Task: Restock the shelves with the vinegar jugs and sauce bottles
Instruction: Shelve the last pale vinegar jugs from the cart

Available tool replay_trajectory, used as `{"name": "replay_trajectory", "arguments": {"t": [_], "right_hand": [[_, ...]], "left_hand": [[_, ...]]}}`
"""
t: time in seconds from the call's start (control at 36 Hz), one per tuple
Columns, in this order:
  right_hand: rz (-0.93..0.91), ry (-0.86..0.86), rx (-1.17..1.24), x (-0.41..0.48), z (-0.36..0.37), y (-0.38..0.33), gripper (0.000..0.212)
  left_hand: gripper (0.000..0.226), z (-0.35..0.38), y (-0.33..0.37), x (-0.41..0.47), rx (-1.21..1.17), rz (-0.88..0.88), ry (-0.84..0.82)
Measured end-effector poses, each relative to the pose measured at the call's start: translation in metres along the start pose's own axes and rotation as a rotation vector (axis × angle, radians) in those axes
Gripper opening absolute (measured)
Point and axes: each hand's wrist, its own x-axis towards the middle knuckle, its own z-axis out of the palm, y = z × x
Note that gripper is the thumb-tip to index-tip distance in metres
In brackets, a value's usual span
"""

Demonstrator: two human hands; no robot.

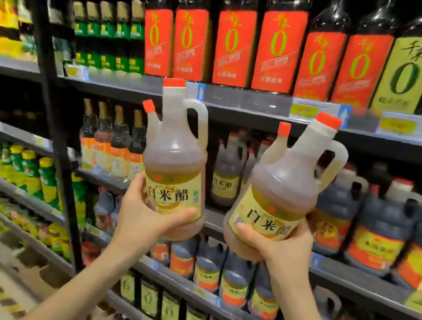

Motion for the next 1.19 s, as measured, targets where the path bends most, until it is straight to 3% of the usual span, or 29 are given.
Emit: {"name": "replay_trajectory", "arguments": {"t": [0.14,0.28,0.39,0.75,1.06,1.19], "right_hand": [[-0.048,-0.05,-0.024,0.033,0.008,0.017,0.062],[-0.041,-0.045,-0.042,0.053,0.018,0.031,0.073],[0.0,-0.046,-0.061,0.066,0.026,0.044,0.08],[0.099,0.147,-0.11,0.085,0.07,0.084,0.083],[0.081,0.289,-0.128,0.094,0.094,0.11,0.089],[0.094,0.319,-0.138,0.093,0.099,0.117,0.097]], "left_hand": [[0.069,0.012,-0.016,0.025,-0.007,0.01,0.054],[0.097,0.011,-0.037,0.048,0.027,0.006,0.07],[0.106,0.012,-0.054,0.066,0.064,0.033,0.056],[0.089,0.024,-0.123,0.149,0.079,0.086,-0.042],[0.106,0.032,-0.167,0.186,0.082,0.107,-0.195],[0.099,0.035,-0.183,0.192,0.118,0.121,-0.242]]}}
